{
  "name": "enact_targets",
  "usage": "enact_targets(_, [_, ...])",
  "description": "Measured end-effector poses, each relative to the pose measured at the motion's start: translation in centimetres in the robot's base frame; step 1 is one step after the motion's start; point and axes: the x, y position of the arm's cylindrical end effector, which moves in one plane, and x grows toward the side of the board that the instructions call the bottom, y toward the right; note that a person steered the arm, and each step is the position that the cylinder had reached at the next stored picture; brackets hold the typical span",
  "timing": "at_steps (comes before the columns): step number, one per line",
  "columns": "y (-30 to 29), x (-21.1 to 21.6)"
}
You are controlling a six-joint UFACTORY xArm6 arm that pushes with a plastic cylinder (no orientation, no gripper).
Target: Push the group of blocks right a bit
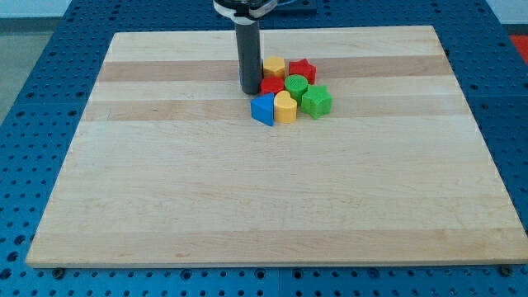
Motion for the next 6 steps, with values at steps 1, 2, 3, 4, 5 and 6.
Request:
enact_targets(1, [1.8,0.0])
enact_targets(2, [4.0,0.0])
enact_targets(3, [5.2,0.0])
enact_targets(4, [5.3,-0.3])
enact_targets(5, [4.9,-0.5])
enact_targets(6, [3.7,-1.0])
